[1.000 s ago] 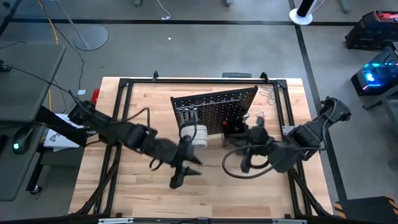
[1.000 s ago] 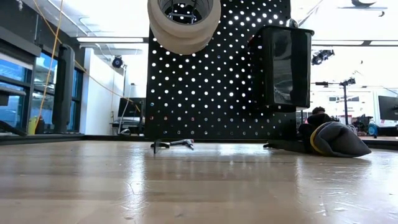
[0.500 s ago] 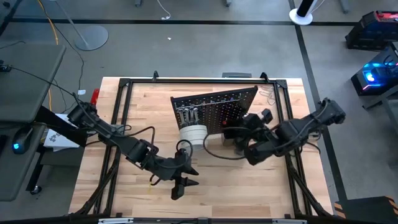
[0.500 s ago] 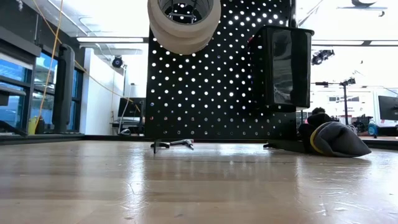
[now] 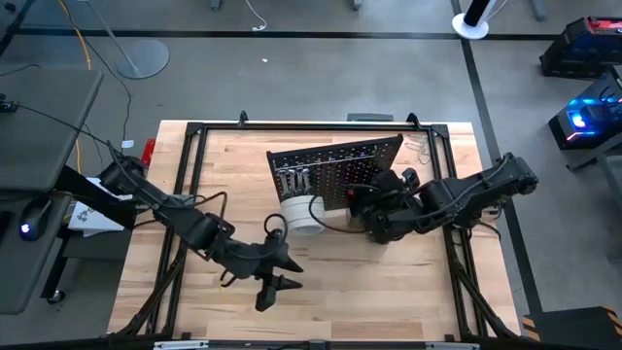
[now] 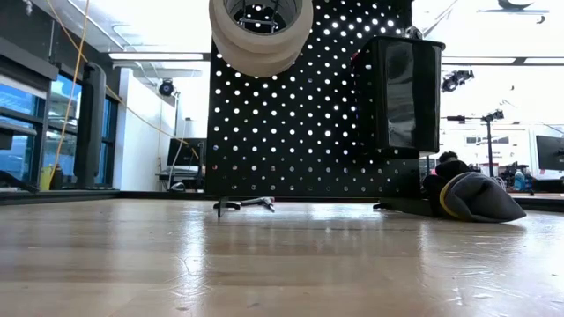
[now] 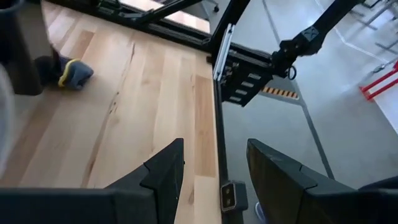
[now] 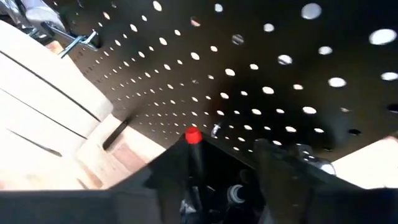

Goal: Hang tools onto peg board
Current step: Hang the black ballpoint pen onto the pegboard, then hang the screw tool onto the pegboard

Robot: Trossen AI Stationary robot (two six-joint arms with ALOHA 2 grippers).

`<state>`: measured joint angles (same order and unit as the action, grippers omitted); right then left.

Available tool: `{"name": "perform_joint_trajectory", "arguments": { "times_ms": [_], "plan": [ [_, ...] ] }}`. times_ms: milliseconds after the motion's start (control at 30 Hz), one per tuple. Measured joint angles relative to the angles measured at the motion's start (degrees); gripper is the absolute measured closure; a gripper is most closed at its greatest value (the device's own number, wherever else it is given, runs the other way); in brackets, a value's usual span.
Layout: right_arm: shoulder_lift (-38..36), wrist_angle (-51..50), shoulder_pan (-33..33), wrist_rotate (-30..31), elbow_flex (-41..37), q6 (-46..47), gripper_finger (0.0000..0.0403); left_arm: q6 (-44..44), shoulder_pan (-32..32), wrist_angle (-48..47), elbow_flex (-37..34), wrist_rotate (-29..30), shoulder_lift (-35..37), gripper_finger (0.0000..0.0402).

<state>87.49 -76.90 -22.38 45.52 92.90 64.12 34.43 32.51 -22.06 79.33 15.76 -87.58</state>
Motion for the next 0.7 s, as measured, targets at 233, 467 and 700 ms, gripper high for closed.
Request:
{"name": "perform_joint_trajectory", "arguments": {
  "times_ms": [233,467,700],
  "plan": [
    [-0.3,5.7,-2.6,-8.2,0.0,-5.6,0.0179,-0.8,1.8,-5.8,0.0,0.6,4.6,0.0234],
    [-0.3,6.6,-12.3,-16.9,0.0,0.5,0.0177,-1.8,5.7,-10.7,0.0,4.1,6.9,0.0234],
    [1.9,0.0,-23.6,-17.1,0.0,14.8,0.0182,7.5,7.5,-10.5,-5.0,3.5,6.8,0.0251]
  ]
}}
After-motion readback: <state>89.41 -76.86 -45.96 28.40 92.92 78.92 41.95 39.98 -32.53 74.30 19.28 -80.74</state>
